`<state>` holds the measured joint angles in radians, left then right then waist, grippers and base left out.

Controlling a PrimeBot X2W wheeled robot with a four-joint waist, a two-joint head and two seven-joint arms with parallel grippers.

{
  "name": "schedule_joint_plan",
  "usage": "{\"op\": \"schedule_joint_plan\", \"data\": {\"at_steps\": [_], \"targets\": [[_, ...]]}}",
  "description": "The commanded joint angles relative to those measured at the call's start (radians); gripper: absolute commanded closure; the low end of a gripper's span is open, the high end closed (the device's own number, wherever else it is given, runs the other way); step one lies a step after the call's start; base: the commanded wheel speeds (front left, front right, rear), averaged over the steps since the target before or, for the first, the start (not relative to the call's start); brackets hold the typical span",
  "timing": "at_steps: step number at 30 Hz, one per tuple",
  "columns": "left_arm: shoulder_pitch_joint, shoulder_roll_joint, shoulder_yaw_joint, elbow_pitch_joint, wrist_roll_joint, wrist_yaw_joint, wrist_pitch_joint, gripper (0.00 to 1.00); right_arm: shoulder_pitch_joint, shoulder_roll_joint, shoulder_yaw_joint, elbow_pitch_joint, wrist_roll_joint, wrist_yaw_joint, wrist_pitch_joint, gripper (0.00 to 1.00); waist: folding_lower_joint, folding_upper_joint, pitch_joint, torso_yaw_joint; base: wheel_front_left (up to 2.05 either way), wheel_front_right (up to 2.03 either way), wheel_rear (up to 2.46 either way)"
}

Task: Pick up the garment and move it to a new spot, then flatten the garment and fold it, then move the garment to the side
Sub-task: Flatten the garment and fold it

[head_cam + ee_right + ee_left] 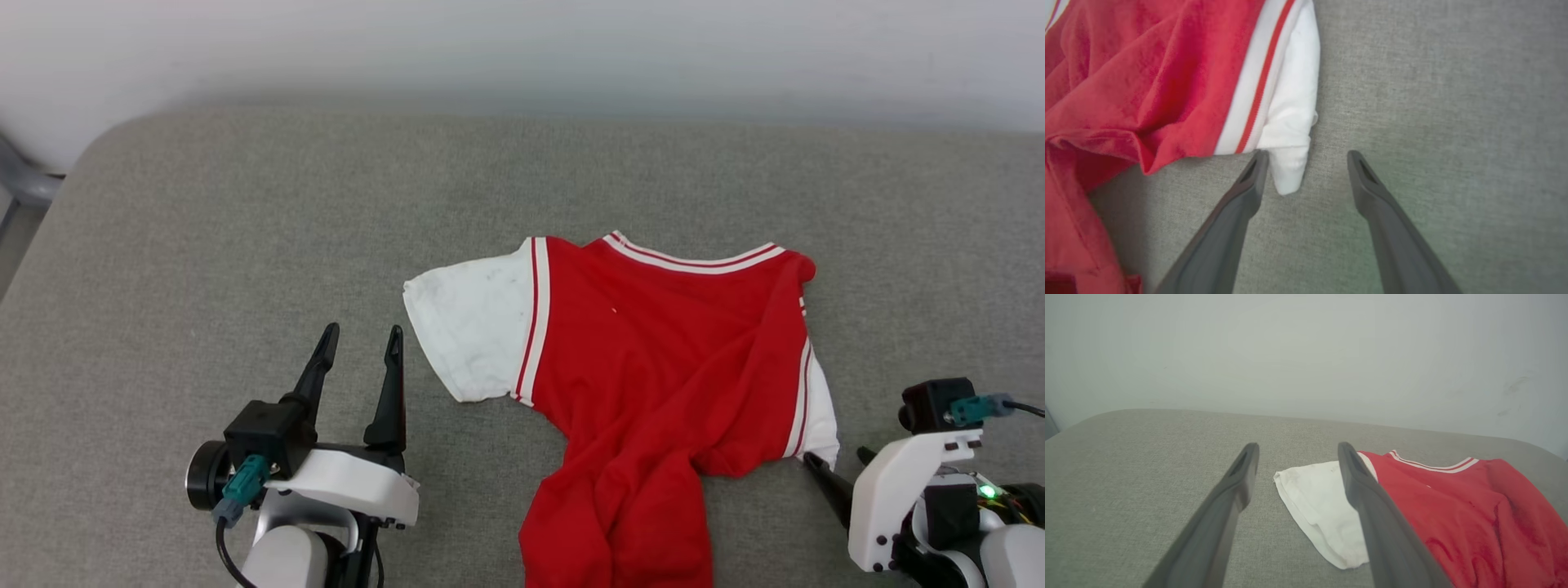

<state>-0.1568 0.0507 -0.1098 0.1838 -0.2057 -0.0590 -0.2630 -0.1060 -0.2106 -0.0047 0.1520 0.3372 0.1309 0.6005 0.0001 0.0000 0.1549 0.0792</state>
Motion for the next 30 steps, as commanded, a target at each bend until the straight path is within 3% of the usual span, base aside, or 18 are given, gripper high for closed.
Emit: {"op": "schedule_joint_plan", "data": {"at_steps": [1, 6, 7, 8, 9, 10, 17, 23, 27, 30], "targets": [[-0.015, 0.0, 0.002, -0.005, 0.0, -0.003, -0.002, 0.0, -0.027, -0.012, 0.018, 0.022, 0.011, 0.0, 0.005, 0.0, -0.0001, 0.0, 0.029, 0.01, 0.0, 0.0, 0.0], [-0.024, 0.0, 0.001, -0.005, -0.006, -0.004, -0.002, 0.0, -0.046, -0.034, 0.09, 0.111, 0.034, 0.0, 0.069, 0.0, -0.0001, 0.0, 0.056, 0.017, 0.0, 0.0, 0.0], [-0.026, 0.0, 0.001, -0.004, -0.008, -0.004, -0.002, 0.0, -0.047, -0.035, 0.102, 0.123, 0.04, 0.0, 0.078, 0.1, -0.0001, 0.0, 0.059, 0.017, 0.0, 0.0, 0.0], [-0.028, 0.0, 0.001, -0.003, -0.009, -0.003, -0.002, 0.0, -0.05, -0.037, 0.111, 0.129, 0.046, 0.0, 0.081, 0.67, -0.0001, 0.0, 0.06, 0.018, 0.0, 0.0, 0.0], [-0.029, 0.0, -0.001, -0.002, -0.008, -0.002, -0.002, 0.0, -0.052, -0.039, 0.119, 0.133, 0.053, 0.0, 0.087, 0.93, -0.0001, 0.0, 0.06, 0.018, 0.0, 0.0, 0.0], [-0.029, 0.0, -0.002, -0.001, -0.009, -0.001, -0.002, 0.0, -0.055, -0.043, 0.123, 0.131, 0.057, 0.0, 0.087, 1.0, -0.0001, 0.0, 0.06, 0.018, 0.0, 0.0, 0.0], [-0.023, 0.0, -0.004, 0.006, -0.017, 0.006, -0.002, 0.0, -0.131, -0.108, 0.093, 0.023, 0.028, 0.0, 0.035, 1.0, -0.0001, 0.0, 0.035, 0.003, 0.0, 0.0, 0.0], [-0.013, 0.0, -0.006, 0.003, -0.024, 0.011, -0.002, 0.0, -0.167, -0.155, -0.006, -0.053, -0.053, 0.0, 0.013, 1.0, -0.0001, 0.0, 0.018, -0.011, 0.0, 0.0, 0.0], [-0.011, 0.0, -0.009, 0.001, -0.027, 0.012, -0.002, 0.0, -0.164, -0.167, -0.077, -0.079, -0.106, 0.0, 0.001, 1.0, -0.0001, 0.0, 0.017, -0.013, 0.0, 0.0, 0.0], [-0.013, 0.0, -0.011, -0.001, -0.026, 0.01, -0.002, 0.0, -0.095, -0.13, -0.147, -0.095, -0.152, 0.0, -0.008, 1.0, -0.0001, 0.0, 0.021, -0.011, 0.0, 0.0, 0.0]]}}
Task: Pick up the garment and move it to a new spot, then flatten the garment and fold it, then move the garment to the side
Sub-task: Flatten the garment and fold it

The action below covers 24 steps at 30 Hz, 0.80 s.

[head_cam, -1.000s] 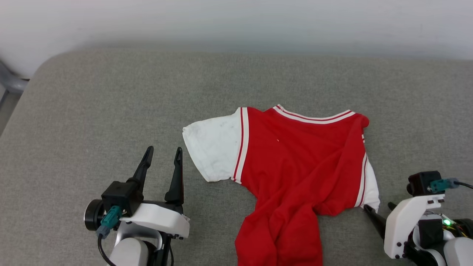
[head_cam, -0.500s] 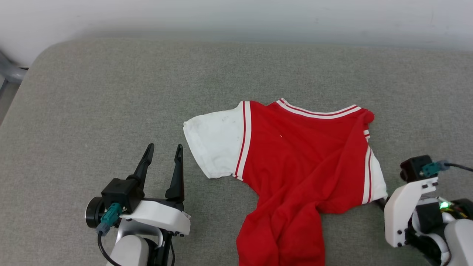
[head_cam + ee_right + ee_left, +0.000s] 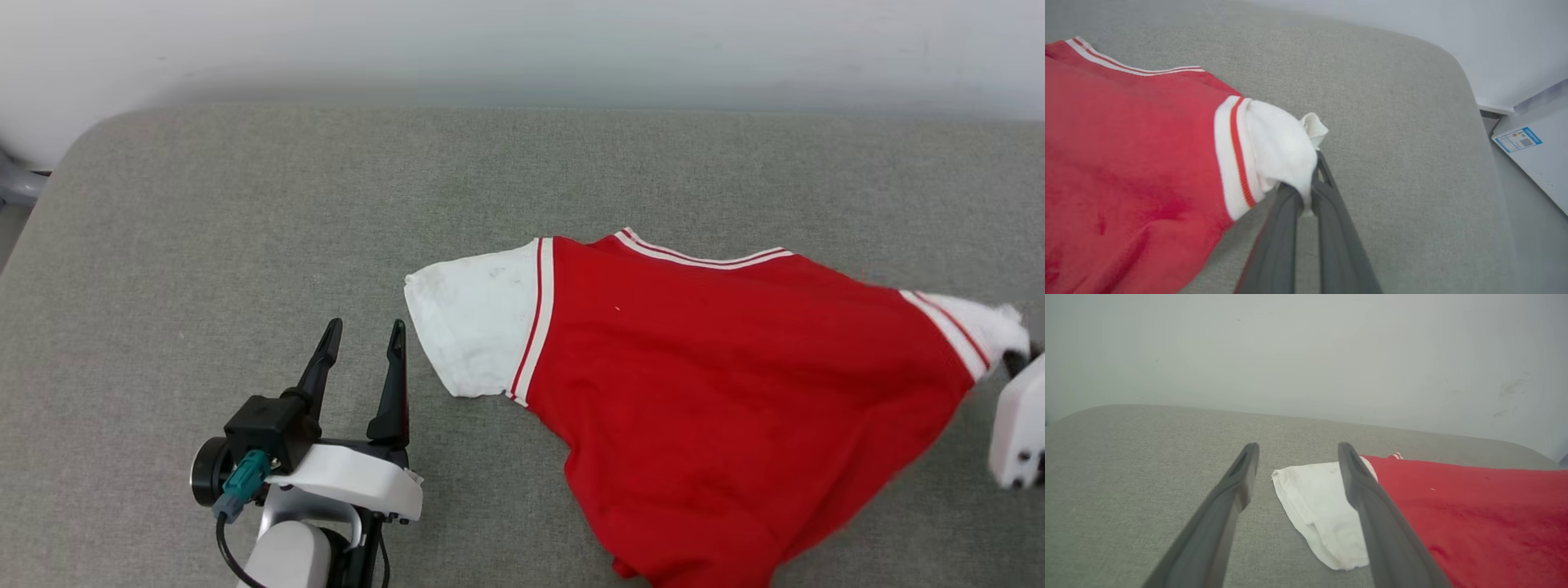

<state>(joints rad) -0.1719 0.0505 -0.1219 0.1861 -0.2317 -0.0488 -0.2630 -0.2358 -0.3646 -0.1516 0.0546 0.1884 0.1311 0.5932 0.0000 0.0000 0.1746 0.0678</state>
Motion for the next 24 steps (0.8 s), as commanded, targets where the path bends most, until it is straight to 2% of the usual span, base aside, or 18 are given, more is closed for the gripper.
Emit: {"op": "schedule_joint_plan", "data": {"at_steps": [1, 2, 6, 11, 12, 13, 14, 24], "targets": [[0.003, 0.0, 0.003, -0.003, 0.0, 0.0, -0.002, 0.0, 0.053, 0.04, -0.006, 0.006, -0.007, 0.0, -0.004, 1.0, 0.0, 0.0, 0.004, 0.0, 0.0, 0.0, 0.0], [0.003, 0.0, 0.003, -0.003, 0.0, 0.0, -0.002, 0.0, 0.053, 0.04, -0.006, 0.006, -0.007, 0.0, -0.004, 1.0, 0.0, 0.0, 0.004, 0.0, 0.0, 0.0, 0.0], [0.004, 0.0, 0.004, 0.003, -0.003, -0.002, -0.002, 0.0, 0.134, 0.11, -0.019, 0.055, -0.004, -0.001, -0.012, 1.0, 0.0, 0.0, 0.008, -0.001, 0.0, 0.0, 0.0], [-0.005, 0.0, 0.002, 0.012, 0.011, -0.01, -0.002, 0.0, 0.192, 0.172, -0.009, 0.181, 0.005, 0.0, -0.077, 1.0, 0.0, 0.0, 0.002, -0.002, 0.0, 0.0, 0.0], [-0.007, 0.0, 0.004, 0.014, 0.015, -0.01, -0.002, 0.0, 0.195, 0.183, -0.009, 0.204, 0.01, 0.0, -0.093, 0.69, 0.0, 0.0, 0.001, -0.003, 0.0, 0.0, 0.0], [-0.008, 0.0, 0.007, 0.014, 0.02, -0.012, -0.002, 0.0, 0.195, 0.189, -0.011, 0.217, 0.011, 0.0, -0.115, 0.13, 0.0, 0.0, 0.0, -0.004, 0.0, 0.0, 0.0], [-0.008, 0.0, 0.009, 0.016, 0.021, -0.014, -0.002, 0.0, 0.193, 0.197, -0.018, 0.225, 0.012, 0.0, -0.144, 0.0, 0.0, 0.0, -0.004, -0.006, 0.0, 0.0, 0.0], [0.032, 0.0, 0.032, 0.034, 0.037, -0.019, -0.002, 0.0, 0.245, 0.254, -0.101, 0.189, -0.029, 0.0, -0.444, 0.0, 0.0, 0.0, -0.072, -0.018, 0.0, 0.0, 0.0]]}}
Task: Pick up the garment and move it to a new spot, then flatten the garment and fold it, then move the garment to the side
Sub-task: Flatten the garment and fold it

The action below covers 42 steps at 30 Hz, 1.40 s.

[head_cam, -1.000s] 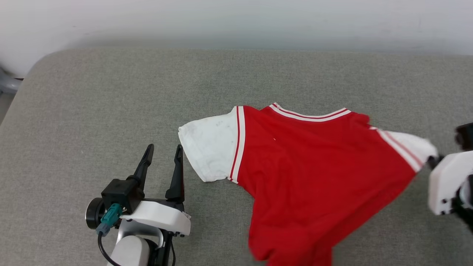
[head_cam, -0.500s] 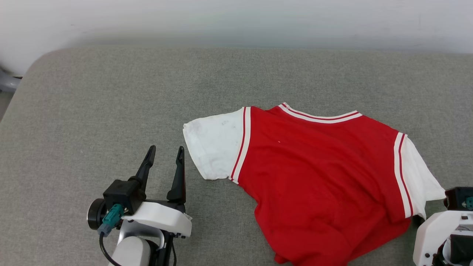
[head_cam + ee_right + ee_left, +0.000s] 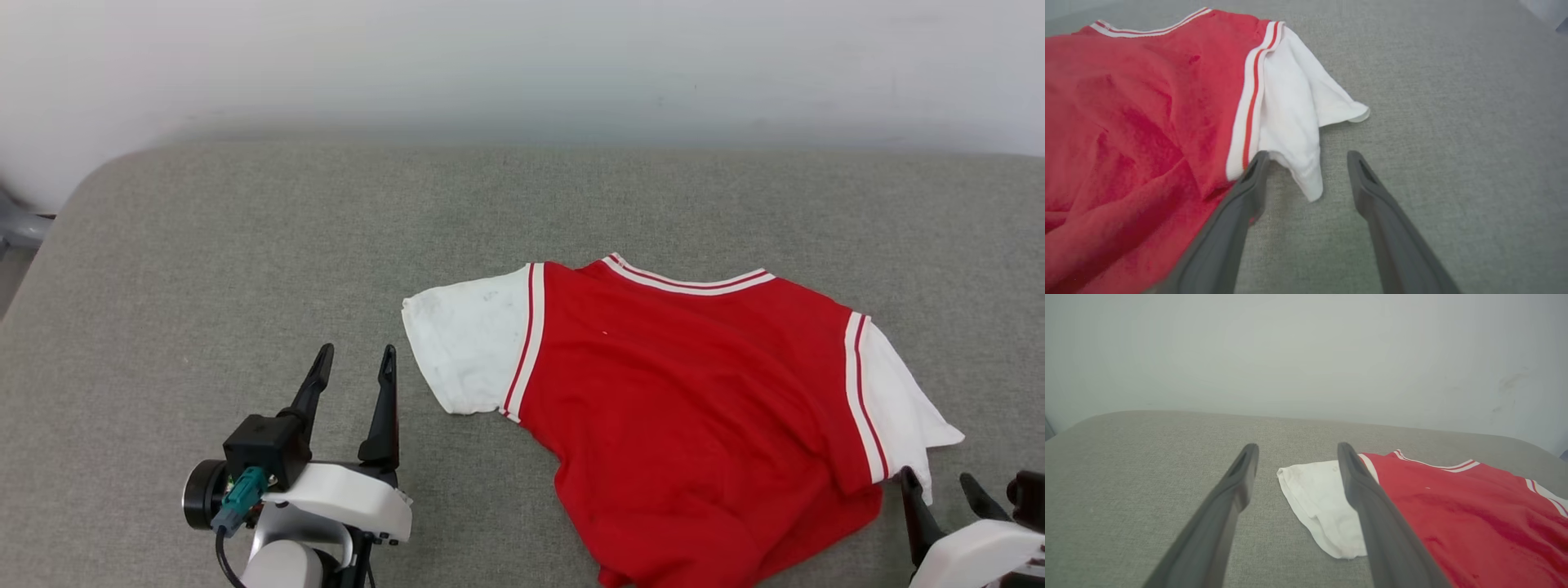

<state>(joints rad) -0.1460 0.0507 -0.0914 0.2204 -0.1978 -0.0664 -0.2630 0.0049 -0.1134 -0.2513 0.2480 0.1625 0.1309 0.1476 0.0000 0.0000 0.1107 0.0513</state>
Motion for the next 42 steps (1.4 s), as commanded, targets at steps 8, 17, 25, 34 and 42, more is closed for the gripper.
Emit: {"op": "schedule_joint_plan", "data": {"at_steps": [8, 17, 25, 34, 42], "targets": [[0.04, 0.004, 0.011, 0.014, 0.017, 0.003, -0.002, 0.0, 0.065, 0.041, 0.035, -0.133, -0.018, 0.0, -0.166, 0.0, 0.0, 0.0, -0.069, -0.02, 0.0, 0.0, 0.0], [0.038, 0.026, 0.0, 0.043, 0.03, 0.001, 0.006, 0.0, 0.105, 0.061, 0.113, -0.301, -0.045, 0.0, -0.197, 0.0, 0.0, 0.0, -0.11, -0.027, 0.0, 0.0, 0.0], [-0.121, 0.093, -0.042, 0.071, 0.021, -0.036, 0.208, 0.0, 0.094, 0.064, 0.164, -0.388, -0.023, 0.0, -0.188, 0.0, 0.0, 0.0, -0.054, -0.052, 0.0, 0.0, 0.0], [-0.368, 0.224, -0.135, 0.125, -0.142, -0.064, 0.61, 0.0, 0.006, 0.064, 0.215, -0.385, -0.013, 0.0, -0.203, 0.0, 0.0, 0.0, 0.066, -0.12, 0.0, 0.0, 0.0], [-0.5, 0.376, -0.237, 0.214, -0.363, -0.064, 0.91, 0.0, -0.056, 0.064, 0.244, -0.334, 0.014, 0.0, -0.233, 0.0, 0.0, 0.0, 0.162, -0.171, 0.0, 0.0, 0.0]]}}
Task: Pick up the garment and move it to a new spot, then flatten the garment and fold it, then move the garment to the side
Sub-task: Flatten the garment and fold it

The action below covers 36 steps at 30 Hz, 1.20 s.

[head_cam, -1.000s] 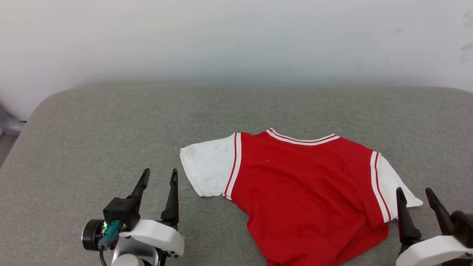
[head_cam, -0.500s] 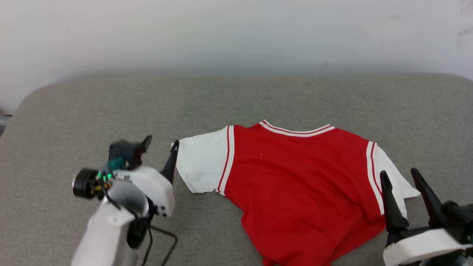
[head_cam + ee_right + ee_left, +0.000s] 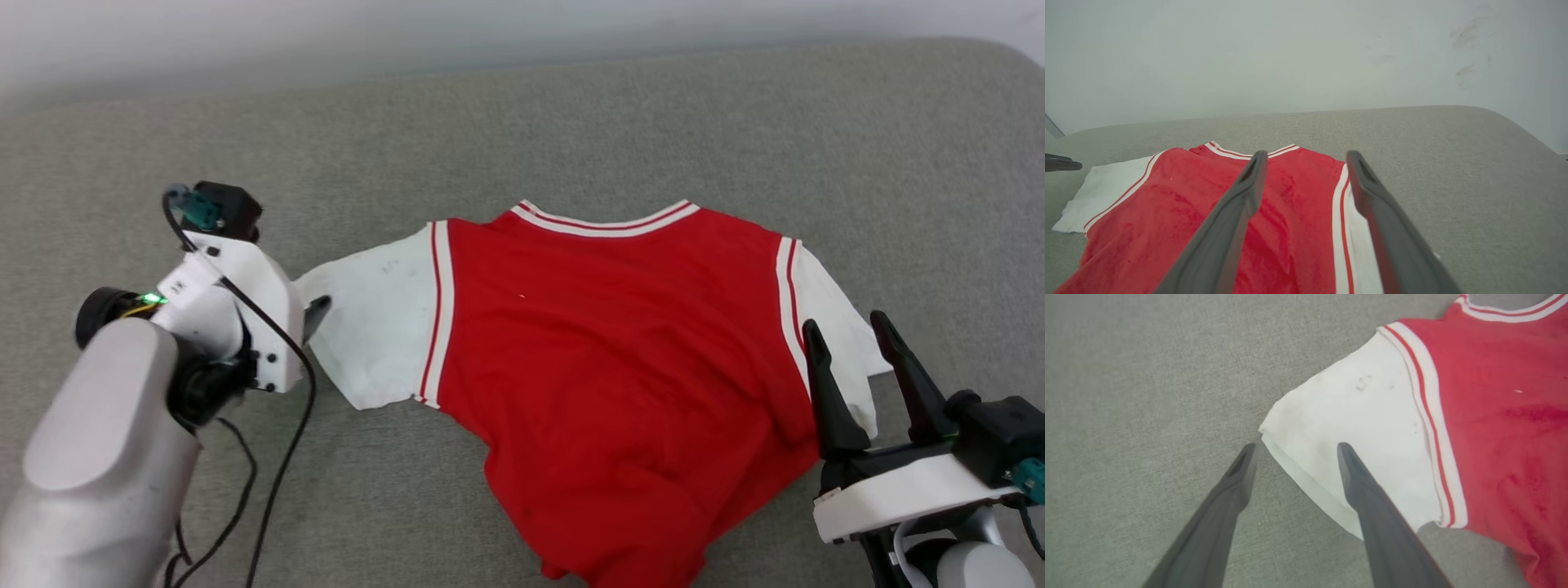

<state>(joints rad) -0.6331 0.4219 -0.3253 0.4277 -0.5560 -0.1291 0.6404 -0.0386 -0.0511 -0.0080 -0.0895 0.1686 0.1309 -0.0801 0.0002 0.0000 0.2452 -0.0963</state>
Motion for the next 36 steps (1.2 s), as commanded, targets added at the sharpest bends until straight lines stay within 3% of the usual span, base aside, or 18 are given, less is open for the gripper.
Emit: {"op": "schedule_joint_plan", "data": {"at_steps": [1, 5, 12, 15, 20, 30, 36], "targets": [[-0.022, 0.021, -0.012, 0.023, -0.019, -0.002, 0.031, 0.0, -0.018, 0.001, 0.004, 0.014, 0.013, 0.0, -0.008, 0.0, -0.0002, 0.0, 0.035, -0.03, 0.0, 0.0, 0.0], [-0.049, 0.05, -0.042, 0.078, -0.076, -0.002, 0.078, 0.0, -0.04, 0.001, 0.014, 0.047, 0.024, 0.0, -0.027, 0.0, -0.0002, 0.0, 0.06, -0.048, 0.0, 0.0, 0.0], [-0.052, 0.047, -0.13, 0.159, -0.145, -0.002, 0.12, 0.0, -0.069, 0.002, 0.017, 0.089, 0.036, 0.0, -0.039, 0.0, -0.0002, 0.0, 0.085, -0.059, 0.0, 0.0, 0.0], [-0.041, 0.031, -0.165, 0.197, -0.174, -0.002, 0.139, 1.0, -0.076, 0.002, 0.018, 0.102, 0.041, 0.0, -0.036, 0.0, -0.0002, 0.0, 0.091, -0.061, 0.0, 0.0, 0.0], [-0.056, 0.029, -0.195, 0.217, -0.189, -0.002, 0.076, 1.0, -0.086, 0.002, 0.008, 0.117, 0.054, 0.0, -0.021, 0.0, -0.0002, 0.0, 0.087, -0.056, 0.0, 0.0, 0.0], [-0.09, 0.022, -0.167, 0.218, -0.161, 0.003, -0.186, 1.0, -0.089, -0.012, -0.112, 0.212, 0.101, 0.0, 0.061, 0.0, -0.0002, 0.0, 0.031, -0.017, 0.0, 0.0, 0.0], [-0.073, 0.007, -0.156, 0.173, -0.146, 0.023, -0.291, 1.0, -0.149, -0.063, -0.224, 0.33, 0.136, 0.0, 0.246, 0.0, -0.0002, 0.0, 0.004, 0.014, 0.0, 0.0, 0.0]]}}
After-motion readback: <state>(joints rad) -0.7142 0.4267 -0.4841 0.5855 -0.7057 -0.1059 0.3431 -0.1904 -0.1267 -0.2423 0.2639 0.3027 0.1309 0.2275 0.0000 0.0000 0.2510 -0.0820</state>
